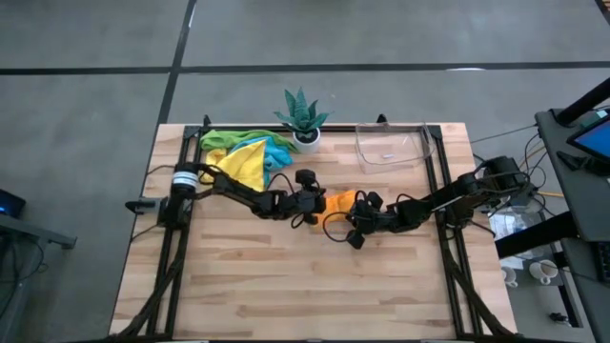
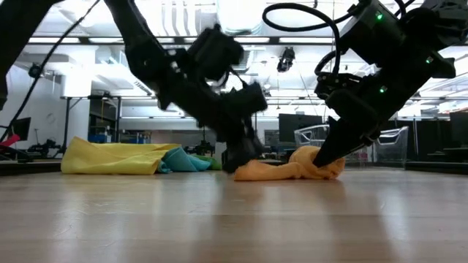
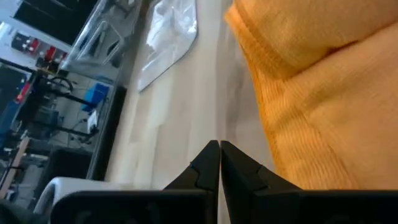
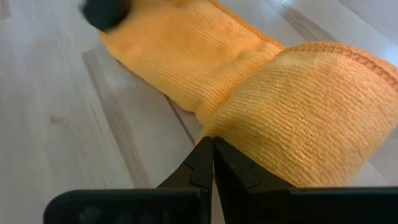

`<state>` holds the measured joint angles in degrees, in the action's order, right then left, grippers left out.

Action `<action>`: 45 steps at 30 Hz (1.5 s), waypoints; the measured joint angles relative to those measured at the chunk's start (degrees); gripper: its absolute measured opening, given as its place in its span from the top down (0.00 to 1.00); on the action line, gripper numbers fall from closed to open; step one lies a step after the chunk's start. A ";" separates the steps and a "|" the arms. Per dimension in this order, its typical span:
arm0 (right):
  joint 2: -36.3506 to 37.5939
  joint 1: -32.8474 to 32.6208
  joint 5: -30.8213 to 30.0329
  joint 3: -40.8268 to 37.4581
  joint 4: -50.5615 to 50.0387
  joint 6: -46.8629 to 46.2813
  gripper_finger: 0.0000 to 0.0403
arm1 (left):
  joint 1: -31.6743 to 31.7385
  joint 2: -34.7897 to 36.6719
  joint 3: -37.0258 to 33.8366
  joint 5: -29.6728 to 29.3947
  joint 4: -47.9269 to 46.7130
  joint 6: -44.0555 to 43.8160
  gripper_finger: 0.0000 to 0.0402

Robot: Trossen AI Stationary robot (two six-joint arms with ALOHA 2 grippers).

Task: Roll microfiber towels into tight, uniform cylinder then place into a basket
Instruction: Roll the orange microfiber cloth

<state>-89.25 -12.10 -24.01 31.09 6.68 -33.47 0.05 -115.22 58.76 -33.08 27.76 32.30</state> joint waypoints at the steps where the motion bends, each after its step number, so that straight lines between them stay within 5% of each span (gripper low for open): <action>1: 0.00 0.00 0.00 0.00 0.08 -0.11 0.98 | -0.43 1.42 -0.12 0.45 -0.83 -0.02 1.00; 5: 0.00 0.00 0.11 -0.08 0.03 -0.13 0.98 | -1.88 7.94 -0.78 4.47 -9.79 -5.20 1.00; 9: 0.00 0.00 0.20 -0.13 0.06 -0.19 0.98 | -1.59 12.02 -2.09 22.29 -10.88 -14.73 1.00; 11: 0.00 0.00 0.22 -0.15 0.11 -0.37 0.98 | -1.62 12.21 -2.89 26.37 -6.47 -16.33 1.00; 22: 0.00 0.00 0.46 -0.15 0.13 -0.64 0.98 | 1.08 -3.40 -0.90 23.35 18.02 -22.99 1.00; 45: 0.00 0.00 0.59 -0.15 0.65 -0.66 0.98 | 1.09 -10.95 3.61 22.27 17.81 -32.48 1.00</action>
<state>-89.26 -12.10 -23.42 30.94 7.33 -34.13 1.15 -126.17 62.37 -10.81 45.58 -0.18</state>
